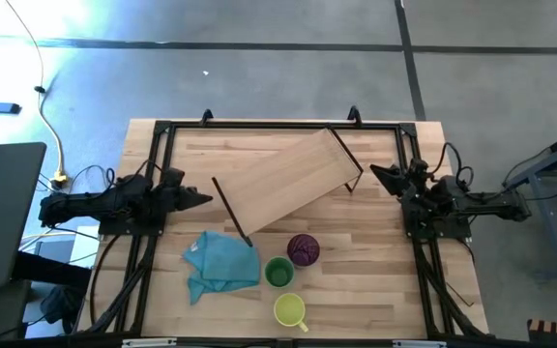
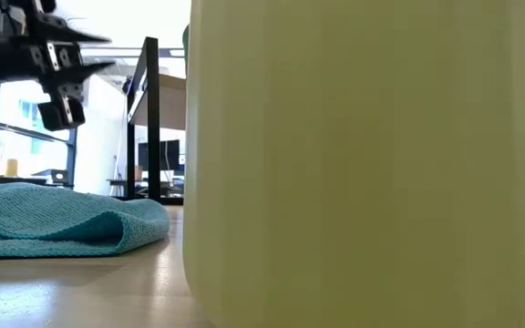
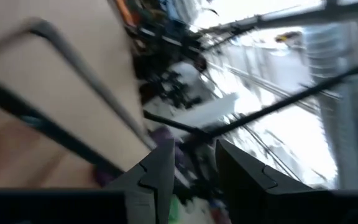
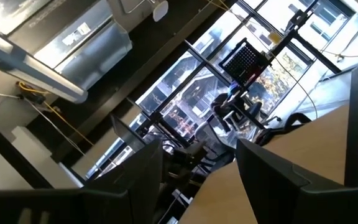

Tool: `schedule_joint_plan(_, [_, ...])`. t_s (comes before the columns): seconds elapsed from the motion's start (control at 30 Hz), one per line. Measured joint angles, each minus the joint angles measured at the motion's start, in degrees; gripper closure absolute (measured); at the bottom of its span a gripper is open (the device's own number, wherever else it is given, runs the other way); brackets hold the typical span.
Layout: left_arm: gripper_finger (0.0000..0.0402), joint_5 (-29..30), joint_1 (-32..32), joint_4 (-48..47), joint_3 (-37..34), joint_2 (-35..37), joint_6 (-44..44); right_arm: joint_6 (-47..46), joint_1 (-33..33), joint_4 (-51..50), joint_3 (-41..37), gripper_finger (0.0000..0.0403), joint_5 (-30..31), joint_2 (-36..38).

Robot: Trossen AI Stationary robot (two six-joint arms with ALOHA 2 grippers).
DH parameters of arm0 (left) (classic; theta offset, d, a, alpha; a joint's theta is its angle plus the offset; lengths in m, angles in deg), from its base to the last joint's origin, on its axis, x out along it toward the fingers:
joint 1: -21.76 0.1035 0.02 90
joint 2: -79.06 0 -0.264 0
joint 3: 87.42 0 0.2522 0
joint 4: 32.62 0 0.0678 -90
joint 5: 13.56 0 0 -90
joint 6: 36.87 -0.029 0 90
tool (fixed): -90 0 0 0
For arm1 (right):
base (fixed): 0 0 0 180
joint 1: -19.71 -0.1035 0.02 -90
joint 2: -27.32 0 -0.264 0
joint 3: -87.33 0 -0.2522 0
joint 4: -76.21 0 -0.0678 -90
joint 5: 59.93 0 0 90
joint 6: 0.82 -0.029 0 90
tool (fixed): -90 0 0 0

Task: Stack small to large cups/mugs on shelf
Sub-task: Put the yellow cup on the shelf

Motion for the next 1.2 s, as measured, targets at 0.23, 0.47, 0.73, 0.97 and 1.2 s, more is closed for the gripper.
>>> schedule_joint_plan(0.23, [0.0295,-7.56,-0.02,9.17,0.0,0.02,1.37,0.71,0.0,-0.36,0.0,0.0206,0.17,0.0])
schedule_joint_plan(0.47, [0.0295,-12.41,-2.18,12.63,0.0,-0.09,8.07,3.9,0.0,-3.3,0.02,0.0206,1.6,0.0])
schedule_joint_plan(0.73, [0.0295,-4.99,-15.27,23.14,1.52,-5.15,-3.36,0.2,0.01,-3.01,0.02,0.0206,-0.72,0.0])
schedule_joint_plan(0.97, [0.0296,1.6,-21.61,23.16,12.64,-11.72,-28.61,1.91,0.0,-3.26,0.02,0.0206,-1.05,0.0])
schedule_joint_plan(1.2, [0.0296,1.95,-22.95,8.18,30.08,-21.48,-43.14,7.52,0.0,-3.65,0.02,0.0206,-1.46,0.0])
